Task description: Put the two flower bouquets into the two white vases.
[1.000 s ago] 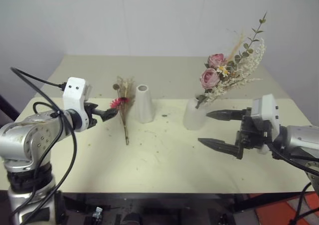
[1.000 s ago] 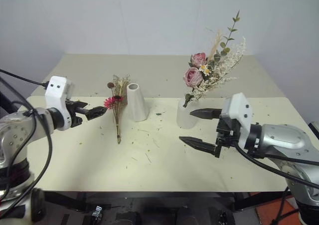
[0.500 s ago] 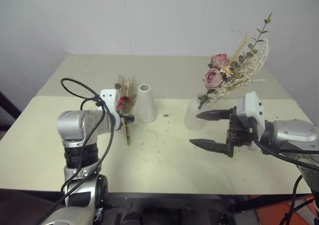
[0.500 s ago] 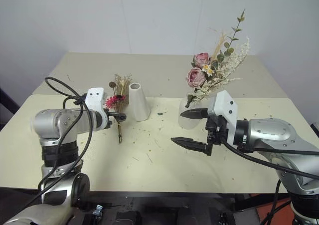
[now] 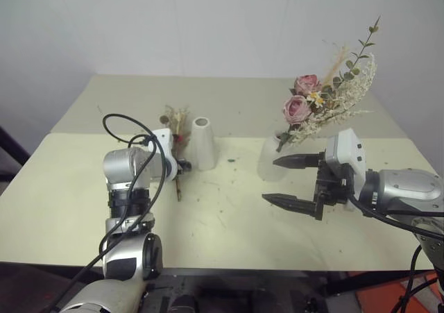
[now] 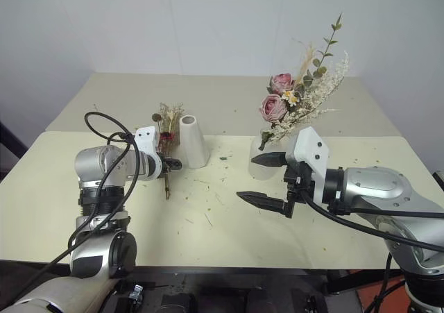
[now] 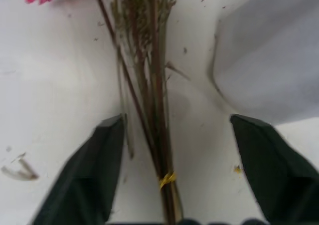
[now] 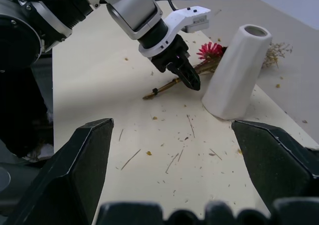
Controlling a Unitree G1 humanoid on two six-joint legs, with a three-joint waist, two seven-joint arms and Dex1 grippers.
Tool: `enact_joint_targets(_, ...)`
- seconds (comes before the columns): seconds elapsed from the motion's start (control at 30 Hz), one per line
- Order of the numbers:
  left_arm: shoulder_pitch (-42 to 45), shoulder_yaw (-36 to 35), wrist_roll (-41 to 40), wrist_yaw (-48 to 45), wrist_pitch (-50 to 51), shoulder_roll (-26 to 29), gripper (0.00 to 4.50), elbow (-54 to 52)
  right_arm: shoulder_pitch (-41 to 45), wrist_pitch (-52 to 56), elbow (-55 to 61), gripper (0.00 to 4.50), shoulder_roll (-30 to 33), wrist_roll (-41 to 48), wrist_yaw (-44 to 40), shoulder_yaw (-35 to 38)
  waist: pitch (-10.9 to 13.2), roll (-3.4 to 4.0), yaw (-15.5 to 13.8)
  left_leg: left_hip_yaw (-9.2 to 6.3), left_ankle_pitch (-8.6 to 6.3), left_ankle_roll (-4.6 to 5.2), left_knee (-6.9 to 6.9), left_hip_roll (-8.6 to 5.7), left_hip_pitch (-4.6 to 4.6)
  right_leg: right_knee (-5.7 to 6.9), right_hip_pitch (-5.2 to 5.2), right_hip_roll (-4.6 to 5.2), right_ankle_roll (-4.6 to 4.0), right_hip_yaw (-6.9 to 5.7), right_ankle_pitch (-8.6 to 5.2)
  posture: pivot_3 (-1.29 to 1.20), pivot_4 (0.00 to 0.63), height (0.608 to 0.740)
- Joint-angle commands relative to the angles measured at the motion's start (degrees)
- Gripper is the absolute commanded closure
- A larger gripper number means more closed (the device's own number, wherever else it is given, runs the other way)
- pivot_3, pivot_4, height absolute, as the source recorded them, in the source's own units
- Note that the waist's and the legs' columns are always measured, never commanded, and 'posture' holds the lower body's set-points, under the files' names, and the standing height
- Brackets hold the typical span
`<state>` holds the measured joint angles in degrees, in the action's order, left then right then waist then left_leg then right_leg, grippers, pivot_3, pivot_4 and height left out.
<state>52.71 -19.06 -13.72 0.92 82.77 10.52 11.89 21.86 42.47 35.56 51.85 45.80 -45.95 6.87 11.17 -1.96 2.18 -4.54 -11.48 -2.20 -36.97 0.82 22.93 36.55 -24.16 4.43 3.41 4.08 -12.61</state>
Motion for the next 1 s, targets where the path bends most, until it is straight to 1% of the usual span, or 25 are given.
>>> enact_joint_targets(0.03, 1.53, 0.4, 0.04, -0.56, -2.08, -0.16, 2.19, 1.32, 0.27, 0.26, 1.71, 0.0, 0.62, 0.46, 0.6, 1.84, 0.0, 0.0, 0.05, 0.0, 0.0, 0.0, 0.0, 0.0, -0.01, 0.01, 0.0, 0.0, 0.0, 0.0, 0.0, 0.0, 0.15, 0.74)
enact_joint_targets(0.2, 1.01, 2.25, 0.95, -0.22, -3.85, 0.12, 3.84, 0.49, -0.26, 0.43, 1.91, 0.0, 0.74, 0.4, 0.84, 2.37, 0.0, 0.0, -0.05, 0.0, 0.0, -0.01, 0.0, 0.0, -0.01, 0.02, 0.01, 0.0, 0.08, 0.0, -0.04, 0.0, 0.15, 0.74)
enact_joint_targets(0.27, 0.88, 2.21, 1.18, -0.07, -5.46, 0.36, 4.43, 0.67, -0.43, 0.39, 1.92, 0.0, 0.67, 0.22, 0.97, 2.3, 0.0, 0.0, -0.09, 0.0, 0.0, -0.01, 0.0, 0.0, 0.0, 0.01, 0.01, 0.0, 0.06, 0.0, -0.03, 0.0, 0.15, 0.74)
enact_joint_targets(0.37, 0.49, 2.86, 2.01, 0.66, -8.0, 0.54, 4.47, 0.65, -0.87, 0.22, 1.92, 0.0, 0.58, 0.2, 0.96, 2.39, 0.0, 0.0, -0.04, 0.0, 0.0, -0.01, 0.0, 0.0, 0.0, 0.01, 0.0, 0.0, 0.04, 0.0, -0.01, 0.0, 0.15, 0.74)
enact_joint_targets(0.5, -0.14, 1.82, 2.15, 0.98, -13.17, 0.59, 4.47, -0.26, -1.23, -0.02, 2.04, 0.0, 0.57, 0.17, 0.99, 2.48, 0.0, 0.0, -0.03, 0.0, 0.0, -0.01, 0.0, 0.0, -0.01, 0.02, 0.01, 0.0, 0.06, 0.0, -0.02, 0.0, 0.15, 0.74)
enact_joint_targets(0.57, -0.75, 0.96, 2.67, 1.94, -18.32, 0.62, 4.47, -1.97, -1.43, -0.07, 2.11, 0.0, 0.65, 0.28, 1.0, 2.78, 0.0, 0.0, -0.03, 0.0, 0.0, -0.01, 0.0, 0.0, -0.01, 0.01, 0.01, 0.0, 0.04, 0.0, -0.01, 0.0, 0.15, 0.74)
enact_joint_targets(0.63, 0.02, -2.28, 2.66, 4.69, -23.97, 0.38, 4.47, -2.9, -1.77, -0.15, 2.28, 0.0, 0.72, 0.3, 1.04, 3.15, 0.01, -0.01, -0.06, 0.0, 0.0, -0.01, 0.0, 0.01, 0.01, 0.0, 0.0, 0.0, -0.04, 0.0, 0.04, 0.0, 0.15, 0.74)
enact_joint_targets(0.7, 0.35, -3.66, 2.56, 4.74, -31.36, 1.67, 4.47, -3.61, -2.13, -0.32, 2.53, 0.0, 0.77, 0.28, 1.09, 3.52, 0.01, -0.02, -0.06, 0.0, 0.0, -0.01, 0.0, 0.01, 0.03, -0.01, -0.02, 0.0, -0.12, 0.01, 0.09, 0.0, 0.15, 0.74)
enact_joint_targets(0.8, 1.96, -5.33, 0.84, 1.5, -41.71, 4.68, 4.47, -2.86, -2.87, -2.62, 3.41, 0.0, -0.29, 0.21, 0.64, 4.68, 0.01, -0.02, -0.1, 0.0, 0.0, -0.01, 0.0, 0.01, 0.01, 0.01, -0.01, 0.0, -0.12, 0.01, 0.1, 0.0, 0.15, 0.74)
enact_joint_targets(0.9, 4.42, -7.88, -5.48, -9.13, -51.09, 7.47, 4.47, -0.49, -2.86, -2.83, 4.21, 0.0, -1.47, 1.67, 1.66, 5.94, 0.01, -0.02, -0.29, 0.0, 0.01, -0.02, -0.01, 0.0, 0.04, -0.02, -0.01, 0.0, -0.11, 0.0, 0.1, 0.0, 0.15, 0.74)
enact_joint_targets(1.0, 8.27, -9.44, -10.81, -19.1, -58.25, 9.05, 4.47, 5.47, -3.15, -2.11, 5.01, 0.0, -2.51, 1.68, 3.77, 5.9, 0.0, -0.03, -0.76, 0.0, 0.01, -0.02, -0.01, 0.01, 0.05, -0.11, 0.02, 0.0, -0.09, -0.04, 0.1, 0.0, 0.15, 0.74)
